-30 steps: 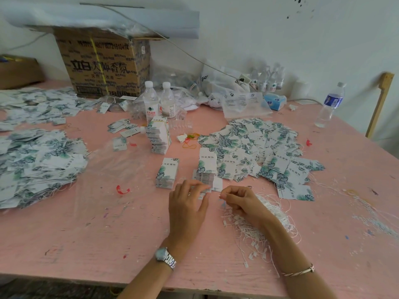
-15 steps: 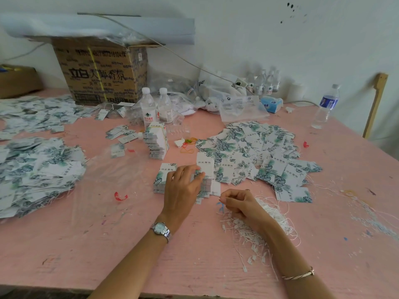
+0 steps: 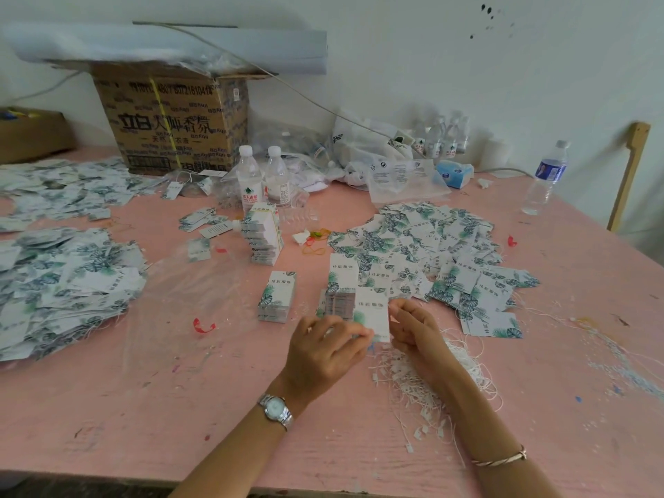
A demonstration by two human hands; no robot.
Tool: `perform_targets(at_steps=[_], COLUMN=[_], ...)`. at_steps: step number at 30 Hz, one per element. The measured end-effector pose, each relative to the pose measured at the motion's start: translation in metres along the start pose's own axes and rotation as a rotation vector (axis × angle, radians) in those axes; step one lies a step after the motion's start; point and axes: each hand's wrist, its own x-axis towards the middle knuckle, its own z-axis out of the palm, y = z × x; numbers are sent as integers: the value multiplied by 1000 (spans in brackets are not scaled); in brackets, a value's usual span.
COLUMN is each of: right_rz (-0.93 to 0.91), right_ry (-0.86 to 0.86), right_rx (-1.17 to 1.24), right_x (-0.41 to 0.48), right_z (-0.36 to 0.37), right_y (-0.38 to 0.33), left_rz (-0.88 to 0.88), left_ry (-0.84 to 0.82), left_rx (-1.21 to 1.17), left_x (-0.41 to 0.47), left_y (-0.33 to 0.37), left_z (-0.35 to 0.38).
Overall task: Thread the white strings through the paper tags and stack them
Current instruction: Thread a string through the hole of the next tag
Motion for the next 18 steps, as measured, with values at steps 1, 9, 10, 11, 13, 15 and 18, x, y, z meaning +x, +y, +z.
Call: perform_targets(at_steps=[1, 9, 10, 11, 13, 15, 18], right_rz=[-8, -131, -156, -183, -230, -253, -249], right_ry=[22, 196, 200, 206, 229, 243, 227], right_rx=[32, -7, -57, -111, -209, -256, -276], right_x=[0, 3, 2, 1, 0, -1, -2], right_z=[0, -1, 0, 1, 2, 3, 4], right_y=[0, 0, 1, 1, 3, 4, 2], left_rz=[7, 55, 62, 62, 52, -64, -315], left_ry=[-12, -81, -97, -127, -211, -290, -346], left_rx=[-16, -3, -5, -13, -47, -113, -222], left_x=[-1, -7, -8, -9, -11, -13, -14], left_y=[4, 17, 17, 18, 17, 17, 16], left_z=[-1, -5, -4, -4, -3, -1, 0])
